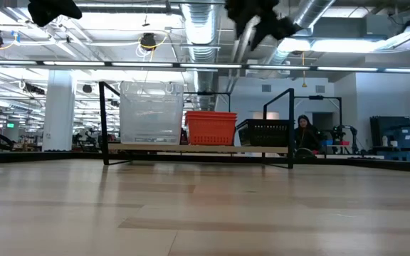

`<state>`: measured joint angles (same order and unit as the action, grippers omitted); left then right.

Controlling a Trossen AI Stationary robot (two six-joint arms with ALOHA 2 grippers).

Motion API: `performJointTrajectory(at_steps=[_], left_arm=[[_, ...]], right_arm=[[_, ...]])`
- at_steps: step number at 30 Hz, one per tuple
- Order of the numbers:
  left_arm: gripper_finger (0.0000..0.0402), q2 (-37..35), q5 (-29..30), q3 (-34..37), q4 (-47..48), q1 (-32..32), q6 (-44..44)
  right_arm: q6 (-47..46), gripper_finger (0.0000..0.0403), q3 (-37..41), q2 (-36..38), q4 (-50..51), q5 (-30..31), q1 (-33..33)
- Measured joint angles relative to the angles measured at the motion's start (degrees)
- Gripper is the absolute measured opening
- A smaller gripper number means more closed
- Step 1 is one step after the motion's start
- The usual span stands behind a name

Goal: Stack baskets on shelf by color
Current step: Stack the black bin on top of the black bin on the shelf

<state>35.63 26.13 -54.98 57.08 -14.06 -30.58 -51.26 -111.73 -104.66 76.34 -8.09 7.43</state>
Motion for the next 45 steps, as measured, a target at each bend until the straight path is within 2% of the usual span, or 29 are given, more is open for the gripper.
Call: performJointTrajectory(at_steps=[7,14,23,25,28,33,40,45], left_arm=[[0.0,0.01,-0.02,0.0,0.0,0.0,3.55],[0.0,-0.02,-2.17,0.0,-0.04,0.01,7.32],[0.0,0.01,-4.87,0.0,-0.4,-0.01,9.38],[0.0,-0.02,-4.84,0.0,-0.66,-0.01,9.57],[0.0,0.01,-4.85,0.0,-1.24,-0.01,9.21],[0.0,0.33,-4.83,0.0,-1.47,-0.01,5.42],[0.0,1.83,-4.78,0.0,-1.44,-0.01,2.05],[0.0,4.3,-4.82,0.0,-1.52,-0.01,0.06]], right_arm=[[-24.49,0.0177,-0.07,-0.85,12.41,2.12,-16.77],[-54.35,0.0175,-0.2,-4.14,13.07,2.09,-32.46],[-81.78,0.0173,-0.02,-9.78,10.92,-0.01,-47.7],[-83.66,0.0173,0.14,-10.95,9.27,-1.53,-50.14],[-84.64,0.0173,-0.06,-11.87,10.04,-7.29,-52.75],[-86.55,0.0171,2.3,-11.86,10.66,-12.97,-56.23],[-86.75,0.017,7.27,-11.43,10.72,-13.13,-59.7],[-86.69,0.017,13.98,-11.43,6.3,-13.14,-60.75]])
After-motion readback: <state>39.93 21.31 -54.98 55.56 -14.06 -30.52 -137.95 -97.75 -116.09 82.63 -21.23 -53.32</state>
